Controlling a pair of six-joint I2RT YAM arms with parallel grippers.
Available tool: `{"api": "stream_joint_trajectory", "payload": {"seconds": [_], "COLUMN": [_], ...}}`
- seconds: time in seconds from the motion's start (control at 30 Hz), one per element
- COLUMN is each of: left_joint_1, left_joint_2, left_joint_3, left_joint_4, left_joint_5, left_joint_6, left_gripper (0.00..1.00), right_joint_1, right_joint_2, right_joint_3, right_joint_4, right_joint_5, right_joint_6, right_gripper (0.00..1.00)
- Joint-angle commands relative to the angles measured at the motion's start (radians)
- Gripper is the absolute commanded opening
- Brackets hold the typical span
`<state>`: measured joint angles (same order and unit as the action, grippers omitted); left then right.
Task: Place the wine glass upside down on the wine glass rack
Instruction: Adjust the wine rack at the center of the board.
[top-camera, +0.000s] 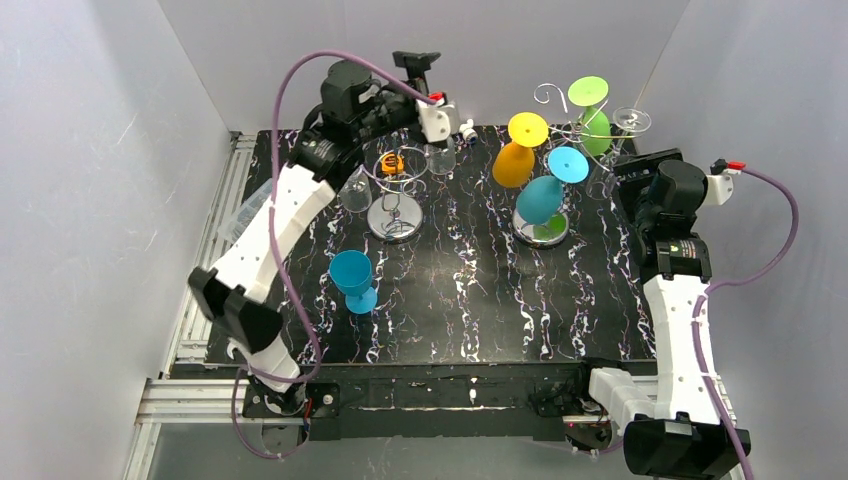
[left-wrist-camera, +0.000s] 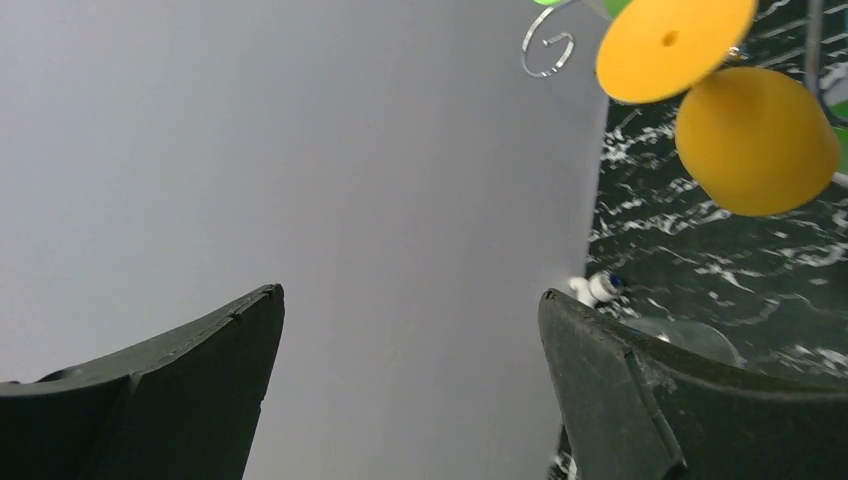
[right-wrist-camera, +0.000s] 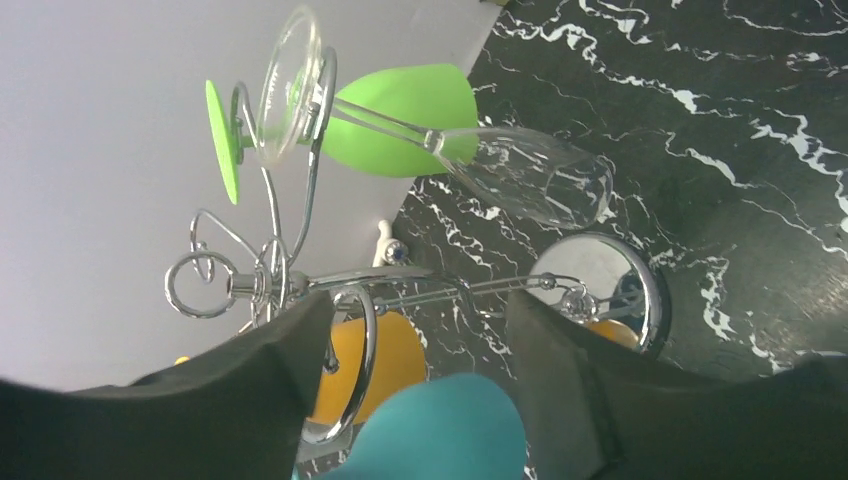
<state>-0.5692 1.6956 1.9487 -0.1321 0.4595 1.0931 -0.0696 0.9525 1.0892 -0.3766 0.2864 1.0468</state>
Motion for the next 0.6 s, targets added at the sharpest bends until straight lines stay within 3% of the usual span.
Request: {"api": "stream_joint_trajectory", "payload": {"seconds": [0.0, 0.07, 0.27, 0.43, 0.57], "left_joint_1": [0.006, 0.006, 0.014, 0.019, 0.029], "left_joint_2": [-0.222, -0.308, -0.533, -0.628, -0.643], "left_joint_3": [-0.116, -0.199, -0.327, -0.385, -0.452], "left_joint_4": [-0.183, -0.221, -0.559, -0.805, -0.916], "left_joint_5": [-0.058, -0.100, -0.158, -0.210, -0.271], "left_joint_6": [-0.078, -0.125, -0.213, -0.301, -0.401], "left_gripper": [0.98, 0.98, 0.98, 0.98, 0.82], "right_joint_1": [0.008, 0.008, 0.008, 0.008, 0.008], "right_joint_2": [-0.007, -0.014, -0.028, -0.079, -0.128], "right_joint_3": [0.096, 0.140, 0.253, 0.242, 0.208], "right_joint_4": [-0.077, -0.108, -0.227, -0.274, -0.289], "right_joint_5": [0.021, 0.028, -0.012, -0.081, -0.149], "right_joint_6": [-0.072, -0.100, -0.196, -0.275, -0.335], "right_gripper": [0.90, 0.98, 0.98, 0.98, 0.98]}}
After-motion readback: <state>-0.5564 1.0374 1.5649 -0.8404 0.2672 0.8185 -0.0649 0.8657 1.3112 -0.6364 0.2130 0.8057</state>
